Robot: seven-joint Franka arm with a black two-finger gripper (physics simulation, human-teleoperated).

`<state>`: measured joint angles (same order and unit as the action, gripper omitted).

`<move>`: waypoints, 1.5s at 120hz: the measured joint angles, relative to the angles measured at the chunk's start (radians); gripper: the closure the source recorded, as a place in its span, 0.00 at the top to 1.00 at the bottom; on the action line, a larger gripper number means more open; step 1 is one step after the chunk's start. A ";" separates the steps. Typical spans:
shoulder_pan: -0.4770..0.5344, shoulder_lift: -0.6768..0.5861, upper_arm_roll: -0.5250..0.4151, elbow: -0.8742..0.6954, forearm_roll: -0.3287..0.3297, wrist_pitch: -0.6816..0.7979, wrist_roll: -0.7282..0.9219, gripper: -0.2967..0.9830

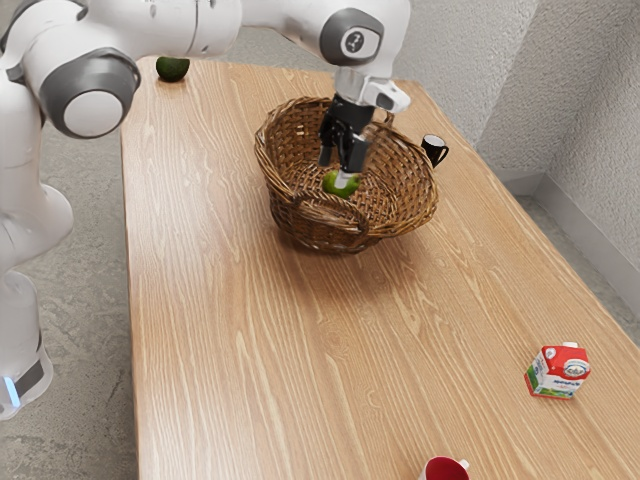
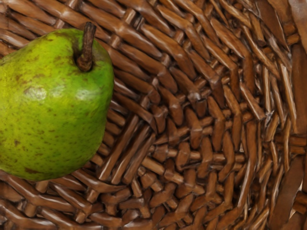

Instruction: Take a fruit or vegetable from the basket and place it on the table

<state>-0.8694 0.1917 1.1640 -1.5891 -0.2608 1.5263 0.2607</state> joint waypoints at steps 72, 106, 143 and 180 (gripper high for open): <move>0.035 0.011 -0.022 -0.087 0.027 0.214 0.086 0.75; 0.120 0.026 -0.099 -0.110 0.025 0.233 0.105 0.73; 0.120 0.028 -0.095 -0.041 0.063 0.219 0.083 0.40; 0.120 0.032 -0.236 0.310 0.072 -0.105 0.070 0.38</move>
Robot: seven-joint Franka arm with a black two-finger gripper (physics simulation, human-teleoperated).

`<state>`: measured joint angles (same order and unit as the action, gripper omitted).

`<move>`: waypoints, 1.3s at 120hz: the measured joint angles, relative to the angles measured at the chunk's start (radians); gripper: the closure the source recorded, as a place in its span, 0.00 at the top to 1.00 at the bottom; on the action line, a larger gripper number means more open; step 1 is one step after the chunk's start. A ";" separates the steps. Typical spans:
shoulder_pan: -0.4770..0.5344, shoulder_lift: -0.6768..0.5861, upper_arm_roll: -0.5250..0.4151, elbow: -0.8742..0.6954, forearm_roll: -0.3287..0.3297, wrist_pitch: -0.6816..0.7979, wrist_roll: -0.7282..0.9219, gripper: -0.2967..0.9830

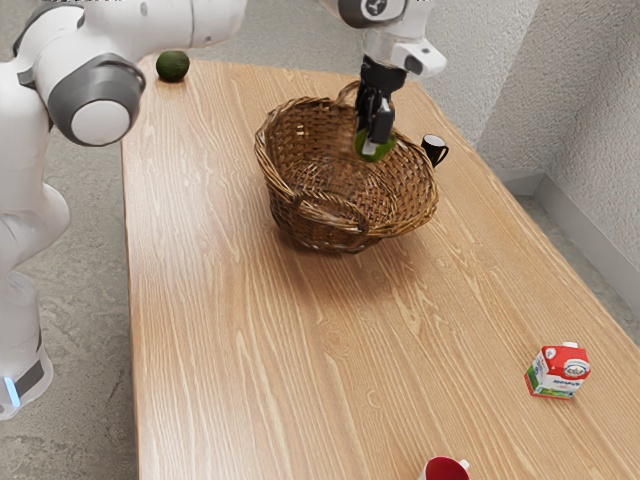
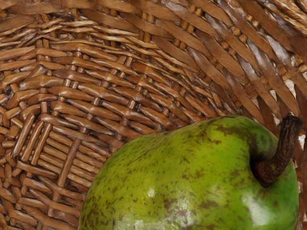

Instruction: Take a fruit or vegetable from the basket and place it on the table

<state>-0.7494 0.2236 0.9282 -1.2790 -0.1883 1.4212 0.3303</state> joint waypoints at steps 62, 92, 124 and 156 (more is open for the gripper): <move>0.004 0.095 -0.332 -0.161 0.001 0.313 -0.025 0.44; 0.006 0.097 -0.383 -0.290 -0.002 0.533 -0.078 0.47; 0.045 0.142 -0.424 -0.344 -0.004 0.675 -0.131 0.47; 0.132 0.190 -0.500 -0.296 0.010 0.698 -0.158 0.68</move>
<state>-0.6175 0.4140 0.4279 -1.5750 -0.1782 2.1189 0.1726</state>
